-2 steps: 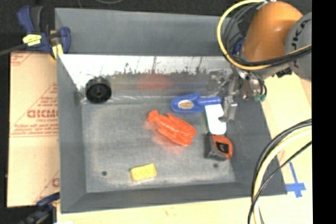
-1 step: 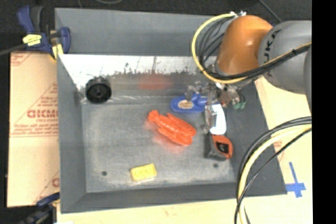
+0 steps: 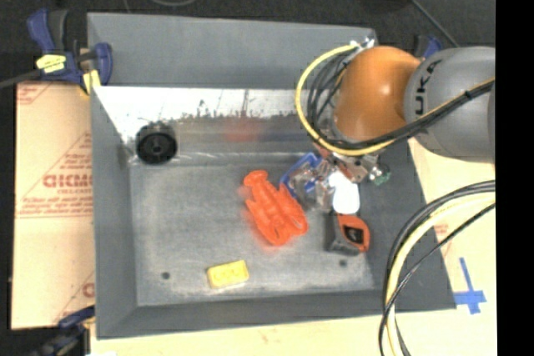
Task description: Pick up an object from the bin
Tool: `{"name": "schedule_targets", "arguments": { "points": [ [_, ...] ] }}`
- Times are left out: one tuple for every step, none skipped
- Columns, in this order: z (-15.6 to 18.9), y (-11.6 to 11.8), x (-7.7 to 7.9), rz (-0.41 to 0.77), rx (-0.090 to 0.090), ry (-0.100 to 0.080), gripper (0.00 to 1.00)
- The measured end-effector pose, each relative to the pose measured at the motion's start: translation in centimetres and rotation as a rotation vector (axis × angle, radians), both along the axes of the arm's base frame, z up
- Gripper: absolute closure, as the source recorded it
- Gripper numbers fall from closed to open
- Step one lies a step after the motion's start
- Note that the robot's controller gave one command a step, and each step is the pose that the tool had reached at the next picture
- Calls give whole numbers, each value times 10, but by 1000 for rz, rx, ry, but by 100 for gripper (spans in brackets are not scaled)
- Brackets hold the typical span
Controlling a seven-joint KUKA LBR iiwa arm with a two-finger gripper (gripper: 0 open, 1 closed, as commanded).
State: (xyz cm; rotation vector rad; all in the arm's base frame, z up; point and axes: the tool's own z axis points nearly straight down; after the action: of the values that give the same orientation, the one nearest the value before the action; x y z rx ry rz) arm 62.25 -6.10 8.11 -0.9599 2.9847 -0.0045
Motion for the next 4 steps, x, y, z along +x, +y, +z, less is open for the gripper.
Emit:
{"name": "schedule_targets", "arguments": {
  "points": [
    [0, 0, 0, 1, 0, 0, 0],
    [0, 0, 0, 1, 0, 0, 0],
    [15, 9, 27, 18, 0, 2, 0],
    [23, 20, 18, -17, 3, 1, 0]
  ]
}}
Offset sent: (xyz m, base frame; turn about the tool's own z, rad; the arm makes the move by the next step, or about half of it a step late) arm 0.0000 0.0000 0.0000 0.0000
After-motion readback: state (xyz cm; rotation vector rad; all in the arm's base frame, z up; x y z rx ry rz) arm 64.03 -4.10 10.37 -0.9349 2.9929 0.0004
